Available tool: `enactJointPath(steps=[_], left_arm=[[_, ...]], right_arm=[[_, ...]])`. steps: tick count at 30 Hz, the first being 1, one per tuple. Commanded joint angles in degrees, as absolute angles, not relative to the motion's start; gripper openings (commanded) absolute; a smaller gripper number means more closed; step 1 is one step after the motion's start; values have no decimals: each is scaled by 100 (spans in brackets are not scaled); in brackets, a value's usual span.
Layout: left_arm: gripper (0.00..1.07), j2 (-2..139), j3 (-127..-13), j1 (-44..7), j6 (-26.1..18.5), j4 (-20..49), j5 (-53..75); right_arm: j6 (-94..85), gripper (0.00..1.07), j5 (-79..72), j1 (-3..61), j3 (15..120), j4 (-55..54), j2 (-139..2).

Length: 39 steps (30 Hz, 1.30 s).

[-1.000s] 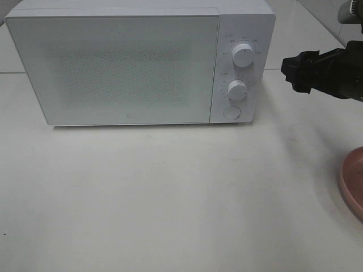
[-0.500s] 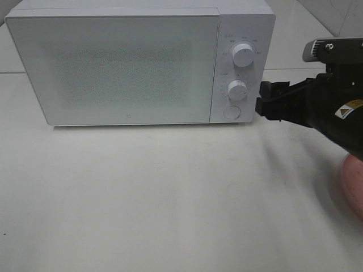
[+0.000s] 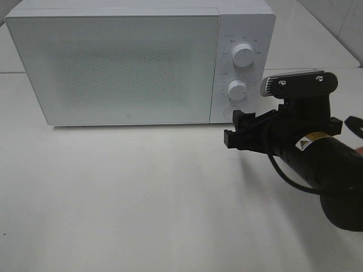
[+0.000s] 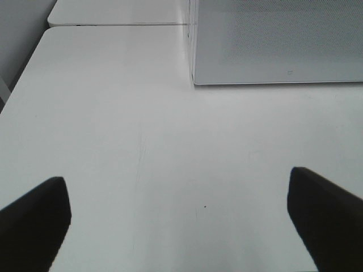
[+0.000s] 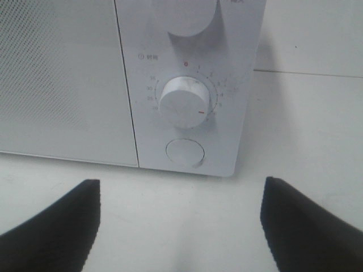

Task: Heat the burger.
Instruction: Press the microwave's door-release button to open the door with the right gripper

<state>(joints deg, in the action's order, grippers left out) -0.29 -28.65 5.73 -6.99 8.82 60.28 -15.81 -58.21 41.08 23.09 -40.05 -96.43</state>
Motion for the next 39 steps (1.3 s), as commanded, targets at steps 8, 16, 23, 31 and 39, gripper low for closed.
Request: enactJointPath(steps=[8,16,23,31,39], left_arm=[[98,-143,-2848,579,-705,871,5953],[98,-143,-2848,579,-705,871,5953],[98,-143,-2848,579,-705,871,5953],[98,-143,-2848,579,-705,871,5953],[98,-143,-2848,579,-705,871,5953]], right_arm=[[-1650,75,-6033,4641,2303,-4721,-9843],[-1295,70,-5953,4641,2303,-4727,-9843],[430,61,-5936,4641,2303,-4727,-9843],[2956,49,-5896,4641,2303,-4715,-9843],[5059,29,-5483,4641,2303,-4704,-9843]])
